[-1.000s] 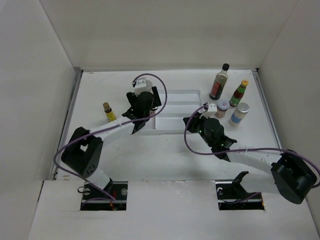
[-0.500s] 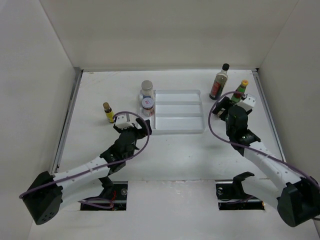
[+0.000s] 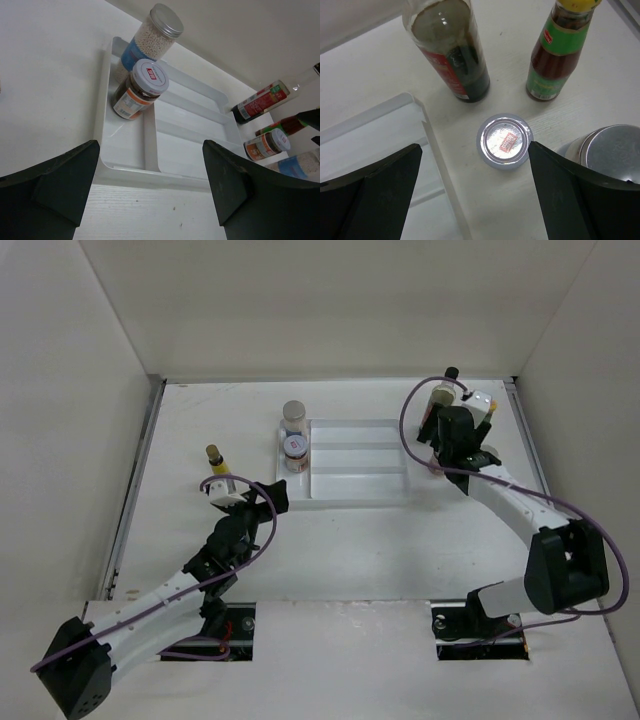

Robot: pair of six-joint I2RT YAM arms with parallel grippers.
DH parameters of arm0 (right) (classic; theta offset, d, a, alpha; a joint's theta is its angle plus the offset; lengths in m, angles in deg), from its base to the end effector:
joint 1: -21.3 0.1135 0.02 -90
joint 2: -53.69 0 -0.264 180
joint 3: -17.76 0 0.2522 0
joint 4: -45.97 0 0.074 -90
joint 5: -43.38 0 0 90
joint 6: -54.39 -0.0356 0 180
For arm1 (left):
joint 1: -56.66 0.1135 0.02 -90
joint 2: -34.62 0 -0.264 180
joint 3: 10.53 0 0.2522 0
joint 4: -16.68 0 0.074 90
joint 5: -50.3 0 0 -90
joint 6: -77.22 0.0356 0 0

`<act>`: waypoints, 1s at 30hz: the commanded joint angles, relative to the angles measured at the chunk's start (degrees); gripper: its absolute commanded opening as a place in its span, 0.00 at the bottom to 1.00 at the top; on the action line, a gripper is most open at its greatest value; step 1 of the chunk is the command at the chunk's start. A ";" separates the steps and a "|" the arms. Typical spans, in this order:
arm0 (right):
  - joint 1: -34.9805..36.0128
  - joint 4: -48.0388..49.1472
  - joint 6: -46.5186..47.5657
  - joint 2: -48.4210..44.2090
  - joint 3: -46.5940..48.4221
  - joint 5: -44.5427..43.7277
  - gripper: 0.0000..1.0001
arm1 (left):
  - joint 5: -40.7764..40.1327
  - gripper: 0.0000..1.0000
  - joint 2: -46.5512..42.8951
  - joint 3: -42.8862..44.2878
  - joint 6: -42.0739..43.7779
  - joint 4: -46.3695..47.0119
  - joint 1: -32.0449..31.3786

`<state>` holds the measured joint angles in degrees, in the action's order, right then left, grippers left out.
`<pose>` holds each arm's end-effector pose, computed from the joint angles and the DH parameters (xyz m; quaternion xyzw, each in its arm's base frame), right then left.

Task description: Organize the condiment bottles

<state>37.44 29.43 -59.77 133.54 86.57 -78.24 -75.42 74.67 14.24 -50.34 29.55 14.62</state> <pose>0.3063 0.0692 0.2768 0.1984 0.8110 -0.0470 0.5483 0.1357 -0.0944 0.2126 -0.1852 0.6948 -0.2516 0.6478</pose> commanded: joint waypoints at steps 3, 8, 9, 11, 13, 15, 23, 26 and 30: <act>-0.37 -4.59 -0.18 2.49 3.31 -4.76 0.94 | 2.06 0.85 -0.24 -0.02 -1.11 2.28 -0.10; -1.07 -5.39 -0.27 6.71 5.77 -7.32 0.90 | 2.15 0.85 1.25 0.16 -1.46 2.63 -0.19; -1.16 -5.30 -0.27 7.67 6.12 -7.41 0.89 | 2.41 0.85 1.34 0.24 -1.55 2.63 -0.36; -1.68 -4.86 -0.44 9.35 6.65 -7.41 0.88 | 2.41 0.85 1.43 0.25 -1.55 2.81 -0.54; -2.38 -4.69 -0.88 10.67 7.18 -7.41 0.86 | 2.41 0.85 1.61 0.25 -1.55 2.81 -0.45; -3.09 -4.42 -1.50 11.55 7.35 -7.06 0.84 | 2.50 0.85 1.61 0.25 -1.64 2.90 -0.45; -4.85 -1.96 -2.47 14.19 6.57 -3.46 0.83 | 2.68 0.84 1.52 0.16 -1.73 3.25 -0.54; -4.76 -0.12 -2.82 15.41 6.13 -1.52 0.81 | 2.50 0.84 1.08 0.07 -1.73 3.25 -0.54; -4.59 0.06 -3.52 16.65 6.13 -0.55 0.81 | 2.68 0.84 0.99 0.07 -1.73 3.08 -0.45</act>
<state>33.00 26.72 -62.00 149.41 91.27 -80.16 -73.48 76.36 14.24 -51.63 29.73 14.46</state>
